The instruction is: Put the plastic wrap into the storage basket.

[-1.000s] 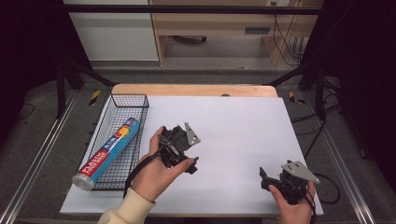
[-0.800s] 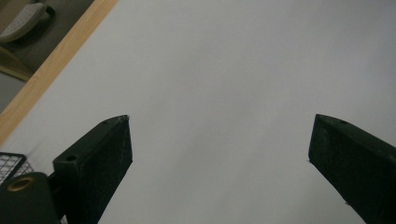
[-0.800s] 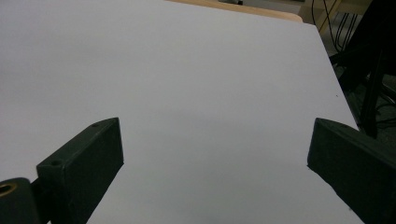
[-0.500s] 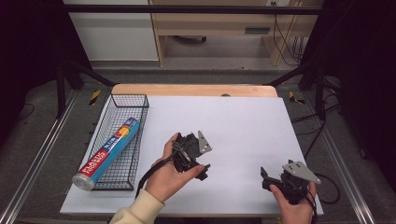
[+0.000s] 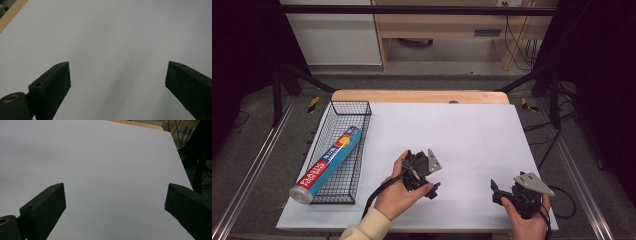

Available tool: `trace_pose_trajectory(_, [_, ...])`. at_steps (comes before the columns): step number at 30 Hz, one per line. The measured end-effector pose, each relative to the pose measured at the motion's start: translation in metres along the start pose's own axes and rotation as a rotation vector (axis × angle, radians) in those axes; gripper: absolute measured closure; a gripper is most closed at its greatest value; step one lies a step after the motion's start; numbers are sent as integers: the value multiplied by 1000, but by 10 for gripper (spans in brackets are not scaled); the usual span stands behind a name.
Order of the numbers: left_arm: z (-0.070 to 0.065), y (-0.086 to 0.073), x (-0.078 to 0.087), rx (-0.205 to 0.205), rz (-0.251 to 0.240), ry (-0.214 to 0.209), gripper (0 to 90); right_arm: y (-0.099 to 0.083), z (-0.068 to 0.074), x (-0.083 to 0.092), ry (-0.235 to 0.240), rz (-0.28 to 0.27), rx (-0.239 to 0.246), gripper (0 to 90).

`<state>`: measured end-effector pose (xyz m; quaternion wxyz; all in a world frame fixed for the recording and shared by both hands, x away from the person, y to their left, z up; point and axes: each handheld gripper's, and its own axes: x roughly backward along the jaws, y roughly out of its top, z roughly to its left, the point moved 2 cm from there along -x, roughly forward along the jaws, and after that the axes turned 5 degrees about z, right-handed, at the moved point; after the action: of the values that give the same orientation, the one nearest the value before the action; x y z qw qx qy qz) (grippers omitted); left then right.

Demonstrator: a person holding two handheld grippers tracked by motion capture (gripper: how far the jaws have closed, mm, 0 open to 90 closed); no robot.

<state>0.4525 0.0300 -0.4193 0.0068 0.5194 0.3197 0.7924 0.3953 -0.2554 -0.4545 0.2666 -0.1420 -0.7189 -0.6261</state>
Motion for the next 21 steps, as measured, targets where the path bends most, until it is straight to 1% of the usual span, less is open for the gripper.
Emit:
trace_pose_trajectory(5, [-2,-7,-11,11,-4,-18,64,0,0,0,-1,1,3,38])
trace_pose_trajectory(6, [-2,-10,-15,17,-8,-24,64,0,0,0,-2,2,3,38])
trace_pose_trajectory(11, [-2,-18,-20,29,-10,-34,64,0,0,-1,-1,5,4,38])
trace_pose_trajectory(14, [1,-28,-24,45,-24,-41,64,0,1,-1,0,6,6,38])
trace_pose_trajectory(15, [1,-28,-24,45,-24,-41,64,0,0,0,-1,6,7,38])
trace_pose_trajectory(16, [3,-33,-26,52,-18,-43,64,0,1,0,-1,6,7,38])
trace_pose_trajectory(17, [3,-33,-26,52,-18,-43,63,0,1,0,-1,6,7,38])
trace_pose_trajectory(21, [7,-43,-28,63,-20,-40,64,-1,1,-1,-2,8,10,38])
